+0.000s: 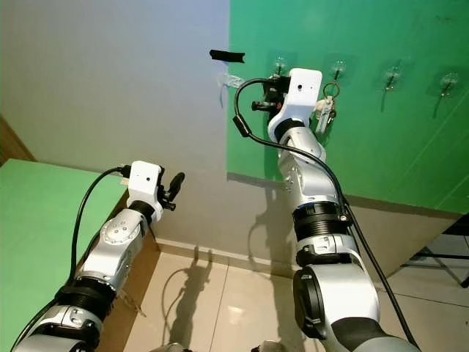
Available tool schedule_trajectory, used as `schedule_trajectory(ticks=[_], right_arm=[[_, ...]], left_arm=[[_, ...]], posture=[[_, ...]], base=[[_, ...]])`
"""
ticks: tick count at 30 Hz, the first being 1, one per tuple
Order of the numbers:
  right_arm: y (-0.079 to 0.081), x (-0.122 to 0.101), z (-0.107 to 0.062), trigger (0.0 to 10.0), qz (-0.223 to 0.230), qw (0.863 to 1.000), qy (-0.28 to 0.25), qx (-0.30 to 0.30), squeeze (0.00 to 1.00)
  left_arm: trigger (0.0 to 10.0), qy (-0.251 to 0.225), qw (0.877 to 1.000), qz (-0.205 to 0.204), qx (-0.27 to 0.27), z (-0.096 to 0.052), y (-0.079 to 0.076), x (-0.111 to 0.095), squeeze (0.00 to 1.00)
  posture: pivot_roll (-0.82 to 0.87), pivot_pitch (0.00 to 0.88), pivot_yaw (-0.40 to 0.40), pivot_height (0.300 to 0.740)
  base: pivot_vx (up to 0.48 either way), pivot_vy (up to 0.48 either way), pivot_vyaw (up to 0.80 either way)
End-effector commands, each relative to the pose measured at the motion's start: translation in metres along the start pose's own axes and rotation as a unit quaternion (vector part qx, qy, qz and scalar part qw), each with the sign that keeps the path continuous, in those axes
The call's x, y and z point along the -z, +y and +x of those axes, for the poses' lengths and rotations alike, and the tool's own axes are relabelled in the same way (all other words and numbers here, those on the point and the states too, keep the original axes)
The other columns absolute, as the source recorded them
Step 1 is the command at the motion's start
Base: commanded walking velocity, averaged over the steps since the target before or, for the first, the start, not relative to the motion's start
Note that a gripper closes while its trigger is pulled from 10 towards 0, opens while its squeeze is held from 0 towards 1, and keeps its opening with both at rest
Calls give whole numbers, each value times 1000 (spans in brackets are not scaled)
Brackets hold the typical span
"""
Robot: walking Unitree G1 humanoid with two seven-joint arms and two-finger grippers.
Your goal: Hang keys on a hook
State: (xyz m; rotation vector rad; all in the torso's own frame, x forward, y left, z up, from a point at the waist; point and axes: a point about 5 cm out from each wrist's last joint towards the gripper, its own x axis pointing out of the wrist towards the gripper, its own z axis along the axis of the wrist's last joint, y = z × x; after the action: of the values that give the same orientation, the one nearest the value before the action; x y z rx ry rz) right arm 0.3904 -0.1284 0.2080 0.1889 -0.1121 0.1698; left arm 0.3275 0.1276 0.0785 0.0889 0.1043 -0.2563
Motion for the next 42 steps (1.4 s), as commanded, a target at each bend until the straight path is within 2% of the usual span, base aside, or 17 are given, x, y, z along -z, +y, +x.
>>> schedule_trajectory(ticks=[1,18,36,39,42], right_arm=[[1,-4,2,0,9,1000,-1,-3,0],[-4,-9,4,0,2,1000,-14,12,0],[-1,-16,8,0,-37,999,-34,7,0],[-1,-15,8,0,-27,999,-28,6,0],[-1,-11,9,0,18,1000,-8,0,0]], left_arm=[[10000,0,1000,4,2,1,-2,-2,0],[10000,-1,1000,3,3,0,-3,-1,0],[10000,0,1000,-1,3,1,-5,-1,0],[10000,0,1000,-1,3,1,-5,-1,0],[10000,1,1000,-1,3,1,-5,-1,0]], posture=[[-95,0,33,740],[-95,0,31,740],[-92,0,23,740],[-92,0,22,740],[-90,0,22,740]], base=[[0,0,0],[0,0,0],[0,0,0],[0,0,0],[0,0,0]])
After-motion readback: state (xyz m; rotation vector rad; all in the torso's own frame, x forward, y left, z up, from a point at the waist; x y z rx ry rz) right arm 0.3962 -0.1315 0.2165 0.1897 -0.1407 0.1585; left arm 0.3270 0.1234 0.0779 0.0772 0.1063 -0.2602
